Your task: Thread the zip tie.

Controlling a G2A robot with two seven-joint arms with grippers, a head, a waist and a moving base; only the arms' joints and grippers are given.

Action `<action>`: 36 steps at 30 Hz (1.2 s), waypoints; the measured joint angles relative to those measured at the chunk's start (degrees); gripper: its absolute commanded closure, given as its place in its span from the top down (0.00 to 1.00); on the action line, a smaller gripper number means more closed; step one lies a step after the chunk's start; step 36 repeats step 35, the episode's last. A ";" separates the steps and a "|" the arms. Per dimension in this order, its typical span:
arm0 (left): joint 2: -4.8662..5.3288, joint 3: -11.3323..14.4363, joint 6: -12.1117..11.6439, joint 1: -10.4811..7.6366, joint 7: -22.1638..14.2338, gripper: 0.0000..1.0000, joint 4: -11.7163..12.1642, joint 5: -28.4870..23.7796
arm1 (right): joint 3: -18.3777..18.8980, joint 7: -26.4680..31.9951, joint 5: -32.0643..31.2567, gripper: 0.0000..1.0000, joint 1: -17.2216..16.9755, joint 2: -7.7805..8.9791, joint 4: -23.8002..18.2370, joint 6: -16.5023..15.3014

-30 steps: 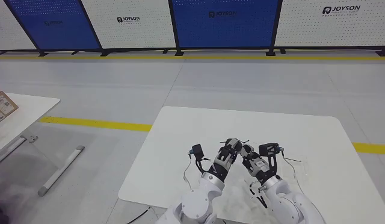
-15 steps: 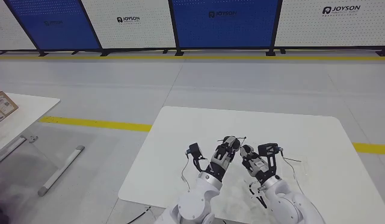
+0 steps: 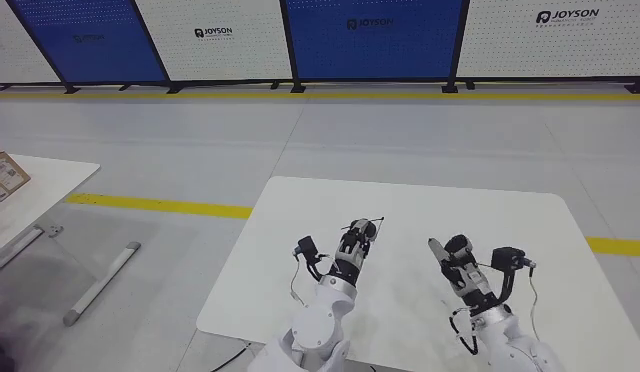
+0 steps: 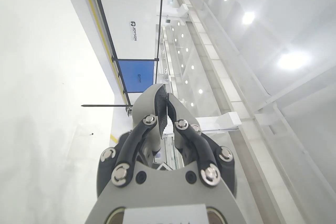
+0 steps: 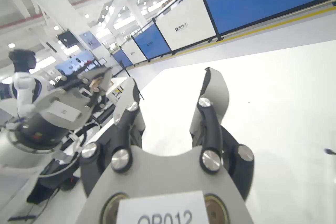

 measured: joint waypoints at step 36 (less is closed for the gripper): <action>-0.72 -4.20 -2.51 -3.60 6.24 0.00 10.21 -5.25 | 14.04 -11.04 16.89 1.00 -14.17 3.99 -9.27 0.06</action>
